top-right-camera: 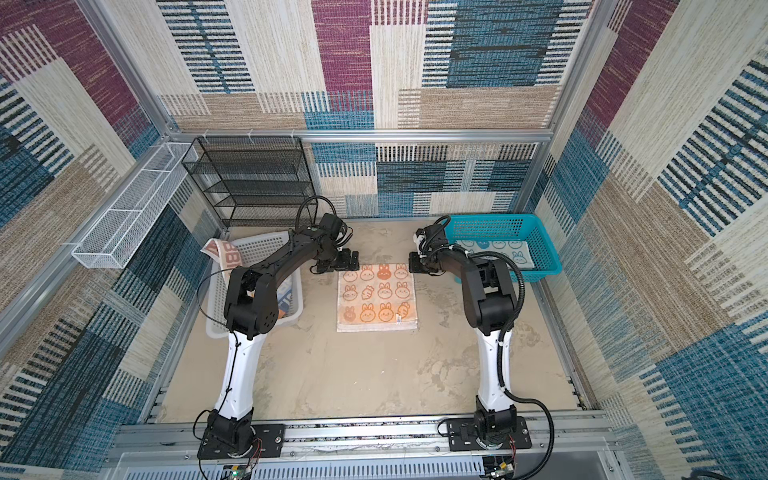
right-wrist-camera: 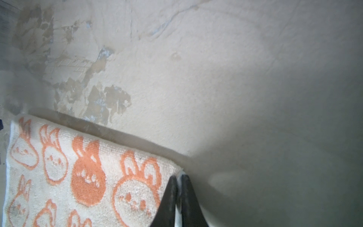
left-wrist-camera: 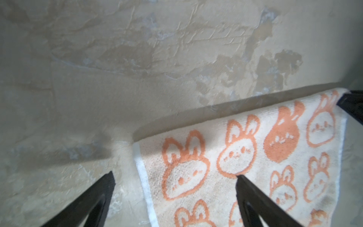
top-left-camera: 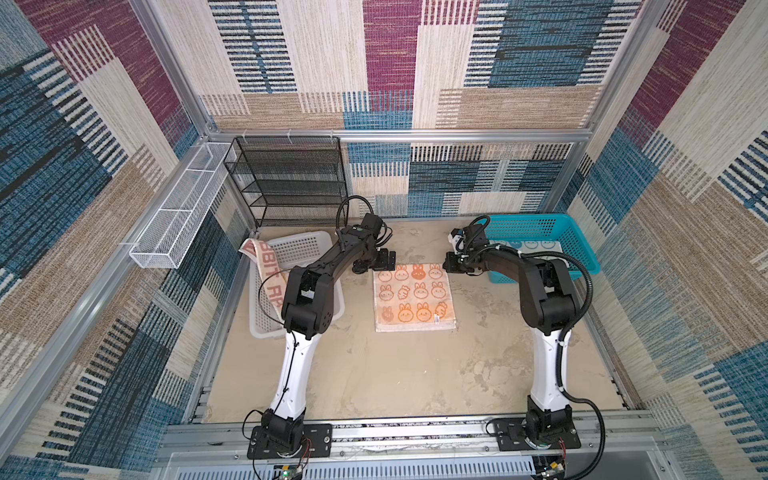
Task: Fold and stack the towels
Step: 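Lower both grippers and pinch the far edge corners of the orange towel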
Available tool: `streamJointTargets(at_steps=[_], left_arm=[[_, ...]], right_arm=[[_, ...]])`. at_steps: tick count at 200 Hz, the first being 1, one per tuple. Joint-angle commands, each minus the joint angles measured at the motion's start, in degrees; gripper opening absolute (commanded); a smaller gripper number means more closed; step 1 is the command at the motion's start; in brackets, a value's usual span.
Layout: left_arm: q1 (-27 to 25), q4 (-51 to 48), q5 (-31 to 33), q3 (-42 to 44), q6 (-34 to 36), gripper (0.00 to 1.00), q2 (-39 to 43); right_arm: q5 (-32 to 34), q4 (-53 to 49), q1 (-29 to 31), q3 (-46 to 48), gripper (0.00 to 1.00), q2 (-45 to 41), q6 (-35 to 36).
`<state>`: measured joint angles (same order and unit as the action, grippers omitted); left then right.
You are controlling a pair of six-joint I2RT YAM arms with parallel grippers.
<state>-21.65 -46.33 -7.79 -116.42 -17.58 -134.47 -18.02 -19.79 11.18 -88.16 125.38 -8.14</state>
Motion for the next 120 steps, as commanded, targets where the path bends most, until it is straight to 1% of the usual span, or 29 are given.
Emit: streamJointTargets(at_steps=[1, 23, 50, 73, 91, 108, 120], left_arm=[[0.96, -1.42, -0.18, -0.93, 1.68, 0.95, -0.72], [2.13, -2.26, -1.83, -3.11, 2.16, 0.84, -2.97], [2.24, -1.38, -3.30, -3.86, 2.62, 0.79, -3.41], [2.31, -1.37, -4.05, -4.78, 3.13, 0.71, -4.38], [2.31, -1.39, -4.63, -4.37, 3.40, 0.61, -4.36], [2.31, -1.41, -4.10, -3.42, 3.69, 0.45, -4.00], [2.31, -1.67, -2.85, -2.47, 3.96, 0.43, -3.42]], right_arm=[[1.29, -4.11, -0.03, -0.17, 0.07, 0.89, 0.05], [1.57, -4.11, -0.19, -0.31, 0.06, 1.17, 0.24], [1.99, -4.20, -0.19, -0.13, 0.05, 1.18, 0.49], [2.20, -4.38, -0.19, -0.18, 0.05, 1.36, 0.61], [2.53, -4.33, -0.19, -0.11, 0.05, 1.36, 0.68], [2.64, -4.38, -0.19, -0.09, 0.04, 1.44, 0.76], [2.62, -4.34, -0.19, -0.09, 0.04, 1.40, 0.68]])
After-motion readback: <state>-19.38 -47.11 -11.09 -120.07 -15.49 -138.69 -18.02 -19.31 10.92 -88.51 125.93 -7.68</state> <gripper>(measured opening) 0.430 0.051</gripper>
